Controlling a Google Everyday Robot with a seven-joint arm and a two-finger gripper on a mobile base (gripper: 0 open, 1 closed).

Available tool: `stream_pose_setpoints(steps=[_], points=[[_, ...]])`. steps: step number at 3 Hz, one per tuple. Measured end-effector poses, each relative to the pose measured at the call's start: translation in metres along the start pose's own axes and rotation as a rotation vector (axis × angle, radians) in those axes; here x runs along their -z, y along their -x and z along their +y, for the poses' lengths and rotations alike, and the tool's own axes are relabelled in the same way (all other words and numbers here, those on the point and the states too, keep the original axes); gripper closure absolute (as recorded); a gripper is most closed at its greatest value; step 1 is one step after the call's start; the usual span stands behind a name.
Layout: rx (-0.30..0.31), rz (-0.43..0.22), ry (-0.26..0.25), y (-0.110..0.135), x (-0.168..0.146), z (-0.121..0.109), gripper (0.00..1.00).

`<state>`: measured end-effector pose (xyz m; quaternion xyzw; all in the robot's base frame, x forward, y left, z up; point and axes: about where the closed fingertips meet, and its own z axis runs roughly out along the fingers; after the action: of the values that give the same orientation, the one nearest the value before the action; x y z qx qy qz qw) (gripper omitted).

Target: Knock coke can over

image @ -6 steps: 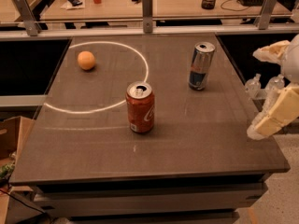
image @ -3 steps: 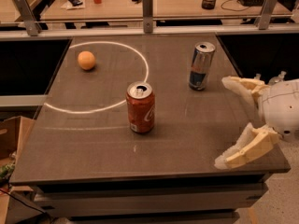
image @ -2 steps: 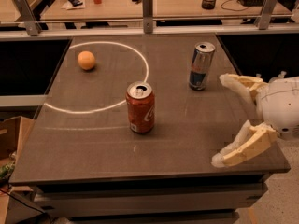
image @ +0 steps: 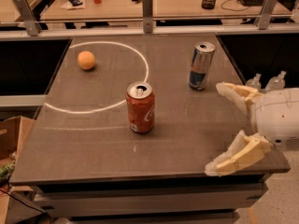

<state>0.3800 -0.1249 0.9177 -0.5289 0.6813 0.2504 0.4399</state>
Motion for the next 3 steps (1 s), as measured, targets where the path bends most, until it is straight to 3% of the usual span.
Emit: stream_pose_setpoints(steps=[1,2,3], points=[[-0.037,-0.062,0.072,-0.01,-0.028,0.024,0.0],[-0.05,-0.113,0.104,-0.013,-0.056,0.031,0.0],[-0.053,-0.138,0.103,-0.011,-0.082,0.028,0.0]])
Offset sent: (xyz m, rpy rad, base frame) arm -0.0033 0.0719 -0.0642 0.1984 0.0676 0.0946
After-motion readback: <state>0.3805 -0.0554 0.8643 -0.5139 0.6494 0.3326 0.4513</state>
